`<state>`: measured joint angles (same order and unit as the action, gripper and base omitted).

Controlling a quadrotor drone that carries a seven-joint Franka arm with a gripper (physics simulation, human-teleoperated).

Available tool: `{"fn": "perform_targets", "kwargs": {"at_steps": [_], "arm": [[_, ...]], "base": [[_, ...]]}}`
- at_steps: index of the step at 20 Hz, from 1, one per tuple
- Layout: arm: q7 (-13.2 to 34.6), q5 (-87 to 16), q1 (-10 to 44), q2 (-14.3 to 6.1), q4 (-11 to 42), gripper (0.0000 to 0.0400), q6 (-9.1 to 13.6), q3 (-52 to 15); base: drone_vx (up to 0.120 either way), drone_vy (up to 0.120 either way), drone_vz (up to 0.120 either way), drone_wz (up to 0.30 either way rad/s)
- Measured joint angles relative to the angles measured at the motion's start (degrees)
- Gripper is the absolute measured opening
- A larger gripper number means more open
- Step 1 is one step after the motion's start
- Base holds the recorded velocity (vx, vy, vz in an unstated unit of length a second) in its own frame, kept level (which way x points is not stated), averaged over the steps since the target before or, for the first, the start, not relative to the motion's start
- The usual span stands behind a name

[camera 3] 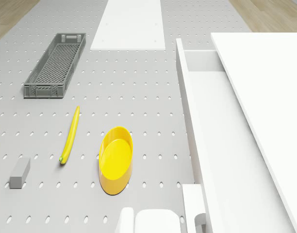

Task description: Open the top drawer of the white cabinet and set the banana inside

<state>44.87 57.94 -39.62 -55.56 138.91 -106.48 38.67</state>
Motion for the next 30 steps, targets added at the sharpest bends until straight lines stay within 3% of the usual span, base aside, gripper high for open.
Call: {"fn": "perform_targets", "kwargs": {"at_steps": [1, 2, 6, 7, 10, 14, 16, 19, 23, 30], "arm": [[2.23, -0.80, -0.09, -0.40, -0.42, 0.0210, 0.39, 0.38], [4.62, -2.88, -0.67, -1.60, -1.16, 0.0262, 0.63, 0.79], [3.10, -4.84, -1.31, -2.23, -1.72, 0.0202, 1.80, 3.62], [-0.07, -4.87, -1.28, -1.72, -1.40, 0.0184, 2.17, 4.75], [0.17, -5.51, -0.92, -1.68, -2.43, 0.0142, 4.08, 6.46], [1.77, -7.69, -1.25, -2.44, -4.18, 0.0140, 6.16, 8.86], [8.06, -11.37, -3.05, -5.39, -5.97, 0.0260, 6.37, 9.67], [7.39, -12.66, -4.06, -6.15, -6.76, 0.0334, 6.86, 11.58], [6.80, -13.74, -4.93, -6.77, -7.45, 0.0376, 7.24, 13.09], [6.81, -14.93, -5.98, -7.75, -7.85, 0.0396, 7.03, 14.11]], "base": [[0.000, 0.000, 0.000, 0.000], [0.000, 0.000, 0.000, 0.000], [0.000, 0.000, 0.000, 0.000], [0.000, 0.000, 0.000, 0.000], [0.000, 0.000, 0.000, 0.000], [0.000, 0.000, 0.000, 0.000], [0.000, 0.000, 0.000, 0.000], [0.000, 0.120, 0.000, 0.000], [0.000, 0.120, 0.000, 0.000], [0.000, 0.120, 0.000, 0.000]]}}
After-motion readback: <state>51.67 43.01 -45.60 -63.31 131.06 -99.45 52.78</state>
